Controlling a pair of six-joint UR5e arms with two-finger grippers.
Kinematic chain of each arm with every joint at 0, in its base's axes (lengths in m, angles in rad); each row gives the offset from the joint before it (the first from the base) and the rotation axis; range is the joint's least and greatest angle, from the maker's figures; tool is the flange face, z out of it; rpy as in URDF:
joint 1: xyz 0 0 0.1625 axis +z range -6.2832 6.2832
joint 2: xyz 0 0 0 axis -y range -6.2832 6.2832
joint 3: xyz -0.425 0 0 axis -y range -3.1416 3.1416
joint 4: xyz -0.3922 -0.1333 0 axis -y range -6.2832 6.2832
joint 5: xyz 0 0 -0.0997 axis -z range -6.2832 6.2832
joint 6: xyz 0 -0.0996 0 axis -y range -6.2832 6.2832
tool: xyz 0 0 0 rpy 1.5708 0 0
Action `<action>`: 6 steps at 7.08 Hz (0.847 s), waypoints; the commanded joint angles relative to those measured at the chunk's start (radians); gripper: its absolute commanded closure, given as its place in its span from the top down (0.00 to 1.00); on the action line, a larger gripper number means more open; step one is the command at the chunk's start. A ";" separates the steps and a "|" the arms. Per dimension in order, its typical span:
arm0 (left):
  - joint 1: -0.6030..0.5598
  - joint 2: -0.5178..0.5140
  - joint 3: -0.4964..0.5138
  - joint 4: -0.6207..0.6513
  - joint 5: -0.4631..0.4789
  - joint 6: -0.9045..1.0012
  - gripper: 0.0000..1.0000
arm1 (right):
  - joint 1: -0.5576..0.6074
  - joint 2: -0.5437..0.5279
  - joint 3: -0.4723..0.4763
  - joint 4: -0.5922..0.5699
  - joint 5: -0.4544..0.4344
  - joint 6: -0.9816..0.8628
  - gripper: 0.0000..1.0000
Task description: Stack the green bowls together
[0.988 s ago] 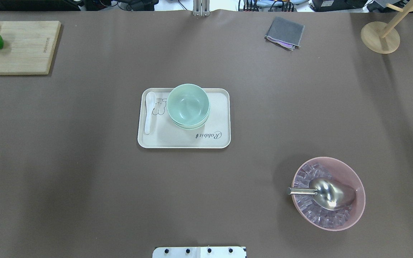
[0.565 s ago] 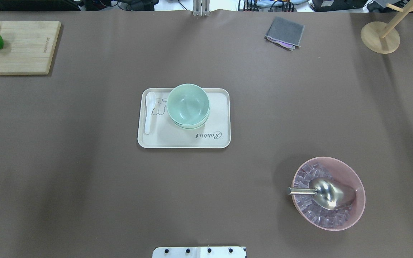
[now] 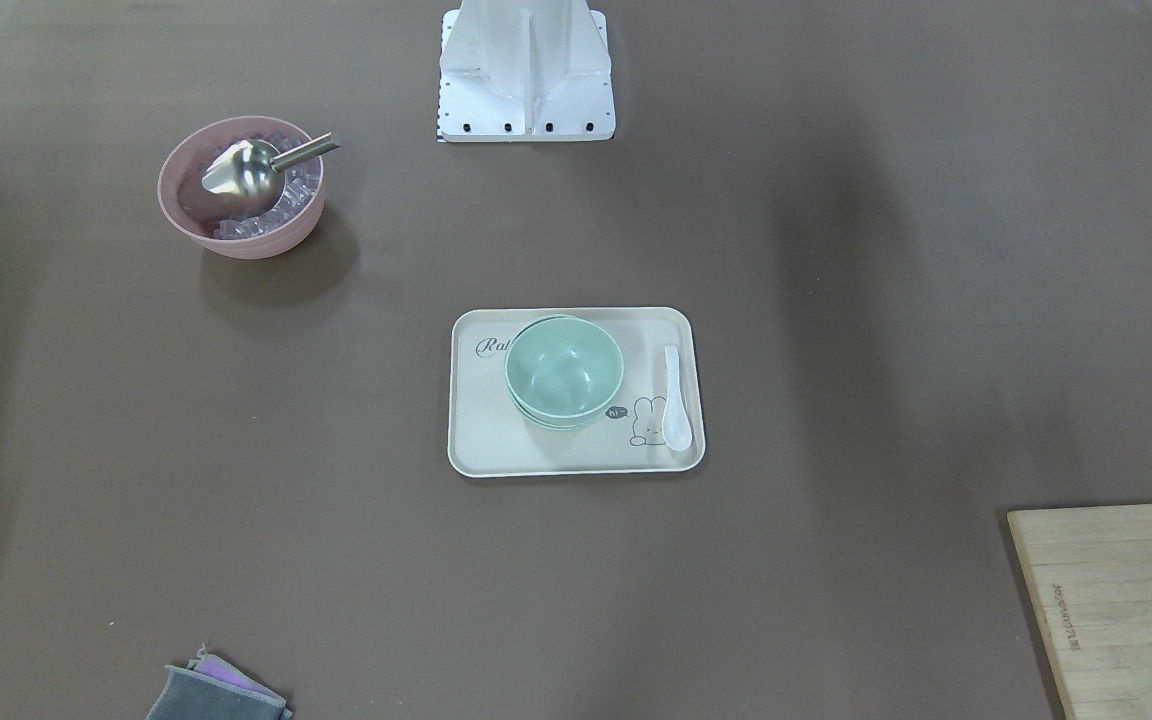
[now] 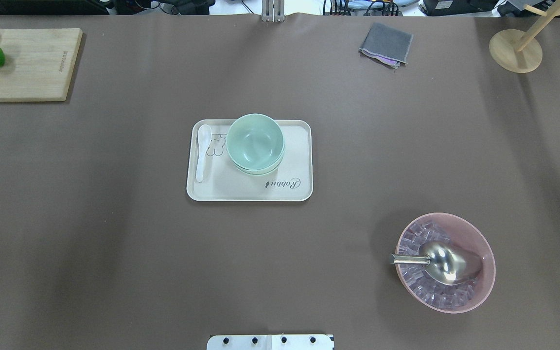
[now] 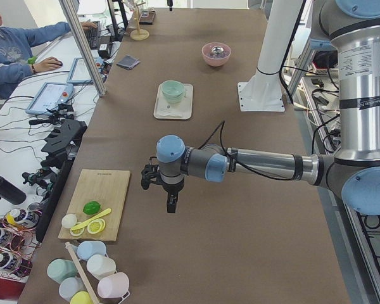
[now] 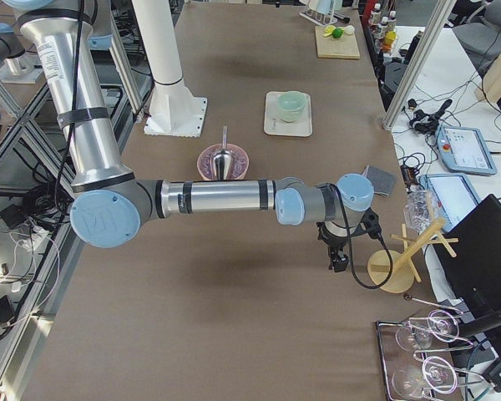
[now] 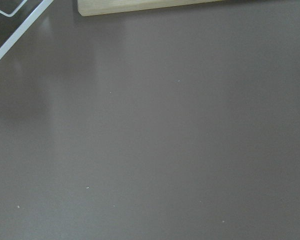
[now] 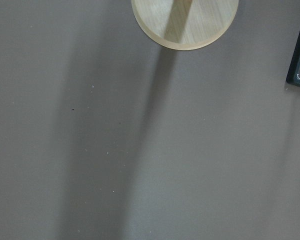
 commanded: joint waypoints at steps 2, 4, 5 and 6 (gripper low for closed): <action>0.000 0.007 -0.026 0.001 -0.001 0.065 0.99 | 0.001 -0.011 0.002 0.004 0.032 0.000 1.00; 0.000 0.005 -0.016 0.006 0.004 0.176 0.99 | 0.001 -0.011 0.007 0.004 0.032 0.000 1.00; 0.000 0.007 -0.013 0.006 0.006 0.176 0.99 | 0.001 -0.013 0.005 0.006 0.030 0.002 1.00; 0.000 0.008 -0.013 0.007 -0.002 0.170 0.99 | 0.001 -0.013 -0.001 0.010 0.030 0.002 1.00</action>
